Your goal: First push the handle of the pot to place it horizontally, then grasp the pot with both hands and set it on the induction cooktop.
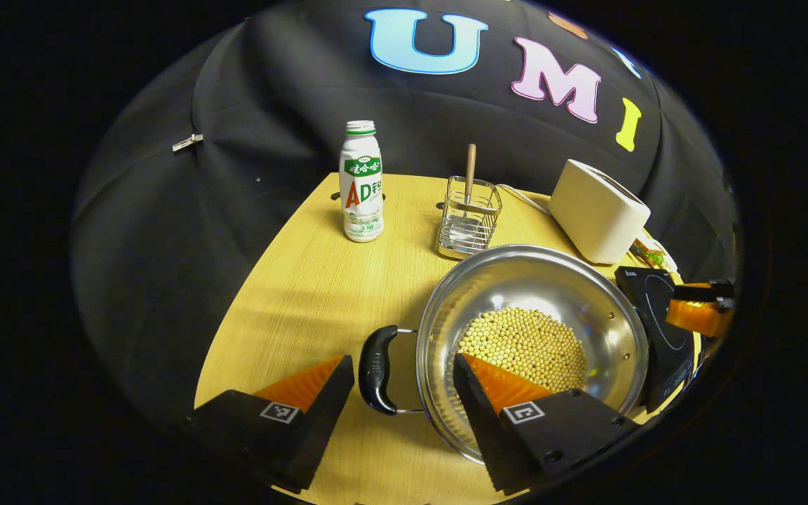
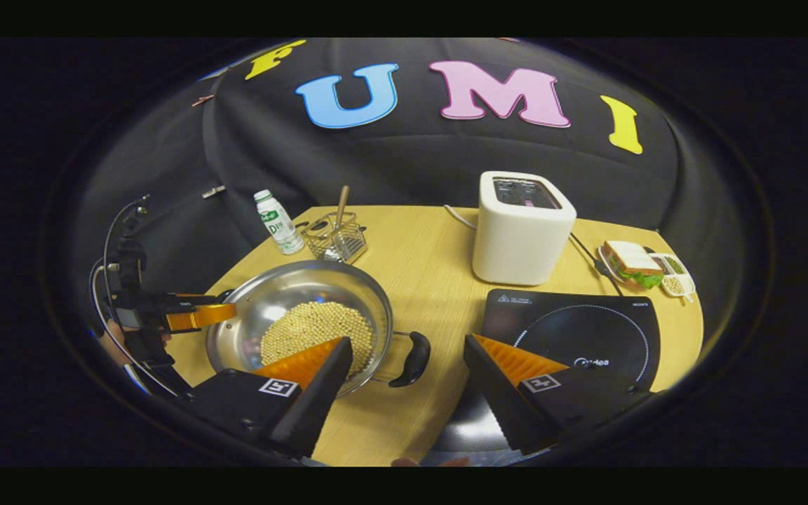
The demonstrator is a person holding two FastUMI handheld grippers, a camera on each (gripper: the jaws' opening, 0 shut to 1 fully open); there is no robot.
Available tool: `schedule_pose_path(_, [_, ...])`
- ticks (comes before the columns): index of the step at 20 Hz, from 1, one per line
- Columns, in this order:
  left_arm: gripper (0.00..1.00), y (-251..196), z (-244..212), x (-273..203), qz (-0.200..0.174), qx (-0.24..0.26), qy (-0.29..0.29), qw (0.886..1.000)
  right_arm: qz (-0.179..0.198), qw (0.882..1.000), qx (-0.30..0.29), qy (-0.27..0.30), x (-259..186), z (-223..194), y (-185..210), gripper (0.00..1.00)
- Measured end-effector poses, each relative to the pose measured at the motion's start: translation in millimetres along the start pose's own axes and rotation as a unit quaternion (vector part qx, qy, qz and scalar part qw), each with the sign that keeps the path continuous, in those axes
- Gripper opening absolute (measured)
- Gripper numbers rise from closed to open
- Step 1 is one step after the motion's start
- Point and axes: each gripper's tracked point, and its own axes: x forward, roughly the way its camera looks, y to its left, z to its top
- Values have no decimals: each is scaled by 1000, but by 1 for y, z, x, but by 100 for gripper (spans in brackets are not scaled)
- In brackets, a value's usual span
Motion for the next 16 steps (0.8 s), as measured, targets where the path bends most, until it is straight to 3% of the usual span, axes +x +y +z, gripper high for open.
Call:
schedule_pose_path(7, [86, 5, -4, 22, 4, -6, 10, 1000, -22, 999, 10, 43, 38, -23, 2, 98])
schedule_pose_path(8, [81, 5, -6, 26, 2, -9, 11, 1000, -24, 998, 15, 51, 44, -26, 1, 98])
schedule_pose_path(9, [78, 5, -6, 28, 0, -12, 13, 1000, -28, 998, 23, 57, 48, -28, -1, 90])
schedule_pose_path(11, [77, 6, -7, 32, 0, -12, 13, 1000, -32, 997, 41, 60, 56, -26, -2, 83])
schedule_pose_path(13, [69, 6, -6, 32, 1, -14, 12, 1000, -40, 996, 49, 63, 63, -27, -7, 84])
schedule_pose_path(15, [69, 7, -7, 36, -1, -15, 13, 1000, -41, 996, 49, 68, 67, -32, -4, 65])
schedule_pose_path(16, [69, 7, -7, 35, -2, -15, 13, 1000, -40, 995, 48, 74, 70, -35, -3, 70])
